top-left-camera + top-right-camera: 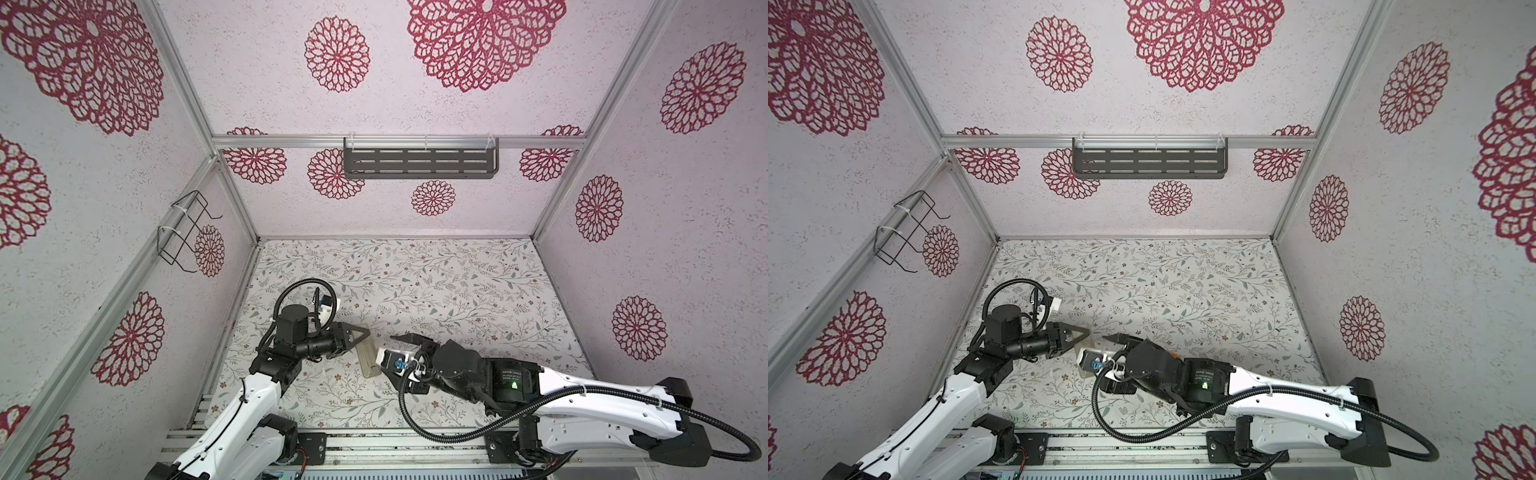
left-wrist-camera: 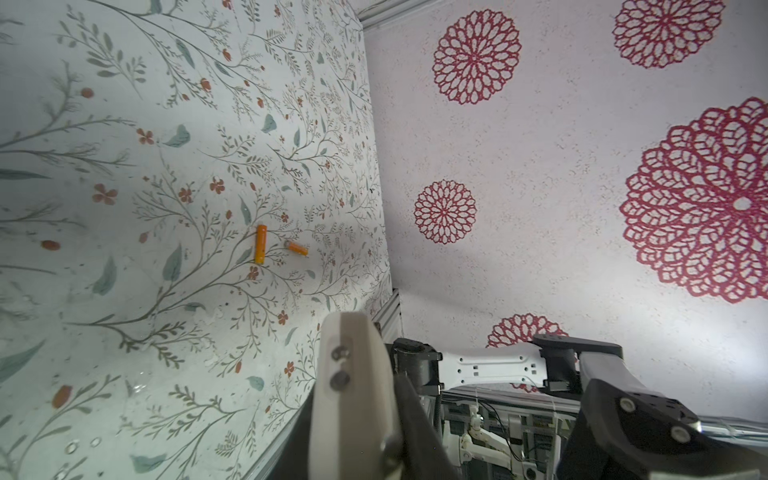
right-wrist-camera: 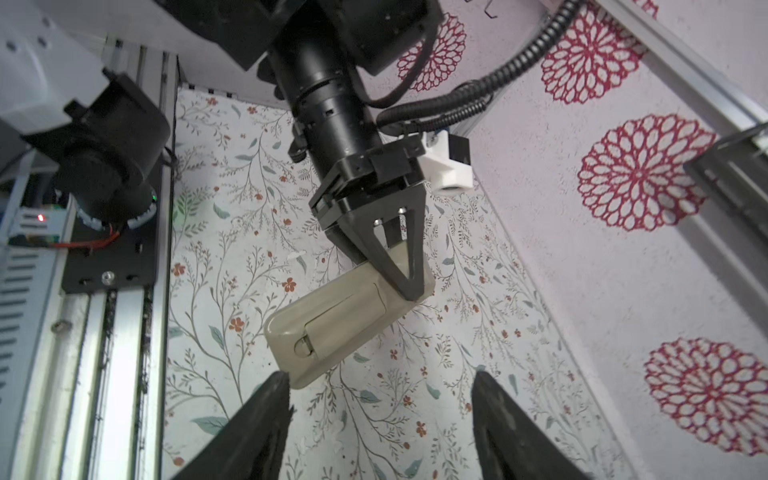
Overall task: Load the batteries into the remote control
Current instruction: 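Raise the remote with the right gripper while the left gripper moves inward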
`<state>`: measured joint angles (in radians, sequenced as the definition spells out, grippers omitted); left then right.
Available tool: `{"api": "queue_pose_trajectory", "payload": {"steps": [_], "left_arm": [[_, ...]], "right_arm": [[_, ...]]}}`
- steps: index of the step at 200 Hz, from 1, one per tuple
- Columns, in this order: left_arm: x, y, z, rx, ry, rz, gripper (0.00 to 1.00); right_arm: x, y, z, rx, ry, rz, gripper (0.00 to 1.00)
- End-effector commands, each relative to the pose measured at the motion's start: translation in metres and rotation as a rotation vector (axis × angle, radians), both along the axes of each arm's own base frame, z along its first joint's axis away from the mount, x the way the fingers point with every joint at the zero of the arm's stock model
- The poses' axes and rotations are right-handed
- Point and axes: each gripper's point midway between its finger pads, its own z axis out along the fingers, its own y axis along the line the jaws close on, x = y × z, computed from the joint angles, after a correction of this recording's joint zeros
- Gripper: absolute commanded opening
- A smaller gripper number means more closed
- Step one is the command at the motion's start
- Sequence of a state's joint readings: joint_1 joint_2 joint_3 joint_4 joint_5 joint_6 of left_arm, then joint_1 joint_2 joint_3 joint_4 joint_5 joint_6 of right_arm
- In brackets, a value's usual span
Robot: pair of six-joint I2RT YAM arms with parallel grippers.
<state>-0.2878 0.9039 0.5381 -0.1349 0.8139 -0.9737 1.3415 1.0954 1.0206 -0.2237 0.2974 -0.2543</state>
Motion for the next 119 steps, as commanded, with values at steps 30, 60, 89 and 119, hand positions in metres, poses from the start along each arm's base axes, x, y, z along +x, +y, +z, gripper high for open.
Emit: {"api": "queue_pose_trajectory", "payload": {"steps": [30,60,89,119], "left_arm": [[0.016,0.017,-0.014,0.186,0.003,0.058,0.0],[0.023,0.025,-0.025,0.279,0.041,0.08,0.0],[0.03,0.03,-0.034,0.335,0.068,0.099,0.0],[0.034,0.035,-0.04,0.388,0.082,0.113,0.0]], "right_arm": [[0.03,-0.007,0.026,0.361,0.363,-0.118,0.73],[0.042,-0.005,0.003,0.383,0.466,-0.145,0.73],[0.051,0.001,-0.02,0.419,0.575,-0.143,0.73],[0.057,0.009,-0.037,0.452,0.66,-0.129,0.73]]}}
